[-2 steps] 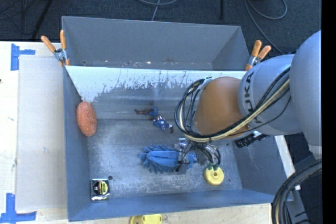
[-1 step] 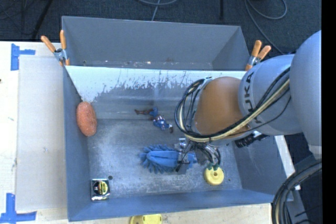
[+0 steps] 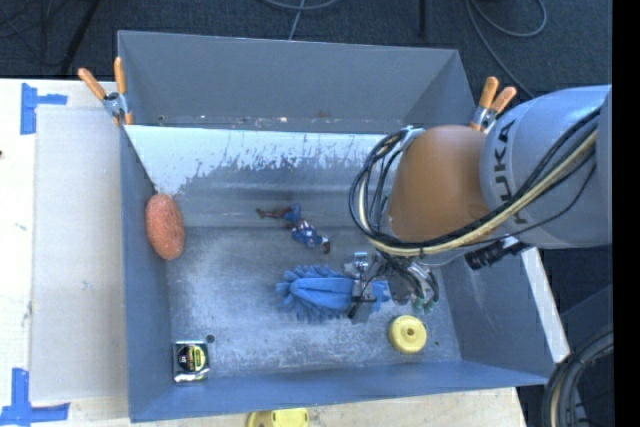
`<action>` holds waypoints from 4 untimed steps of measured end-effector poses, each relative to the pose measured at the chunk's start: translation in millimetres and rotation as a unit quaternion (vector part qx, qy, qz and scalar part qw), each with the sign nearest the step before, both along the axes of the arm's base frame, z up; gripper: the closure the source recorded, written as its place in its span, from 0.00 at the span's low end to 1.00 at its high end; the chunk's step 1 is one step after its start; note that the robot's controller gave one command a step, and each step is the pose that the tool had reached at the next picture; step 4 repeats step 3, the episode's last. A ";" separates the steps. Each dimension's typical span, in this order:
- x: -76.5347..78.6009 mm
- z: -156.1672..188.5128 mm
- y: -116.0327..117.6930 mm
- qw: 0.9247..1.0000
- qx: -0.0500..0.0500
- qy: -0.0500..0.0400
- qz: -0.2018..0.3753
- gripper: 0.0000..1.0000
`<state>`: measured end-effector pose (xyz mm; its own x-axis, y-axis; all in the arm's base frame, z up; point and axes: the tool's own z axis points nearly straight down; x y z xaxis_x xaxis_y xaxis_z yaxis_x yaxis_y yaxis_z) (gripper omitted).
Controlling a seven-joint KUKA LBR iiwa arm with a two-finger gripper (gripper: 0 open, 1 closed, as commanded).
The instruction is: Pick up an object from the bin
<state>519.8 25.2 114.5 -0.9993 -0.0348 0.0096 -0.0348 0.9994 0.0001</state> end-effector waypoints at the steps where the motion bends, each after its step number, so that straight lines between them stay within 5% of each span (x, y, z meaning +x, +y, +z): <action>1: 50.3 3.8 8.1 1.000 0.001 -0.011 -0.012 1.00; 2: 50.6 13.5 9.6 1.000 0.000 0.002 -0.015 1.00; 3: 53.6 86.0 5.4 1.000 0.000 -0.003 -0.016 1.00; 4: 53.6 86.0 5.4 1.000 0.000 -0.003 -0.016 1.00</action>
Offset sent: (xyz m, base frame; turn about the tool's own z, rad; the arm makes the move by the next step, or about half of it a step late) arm 0.0212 0.0072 0.1202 0.0340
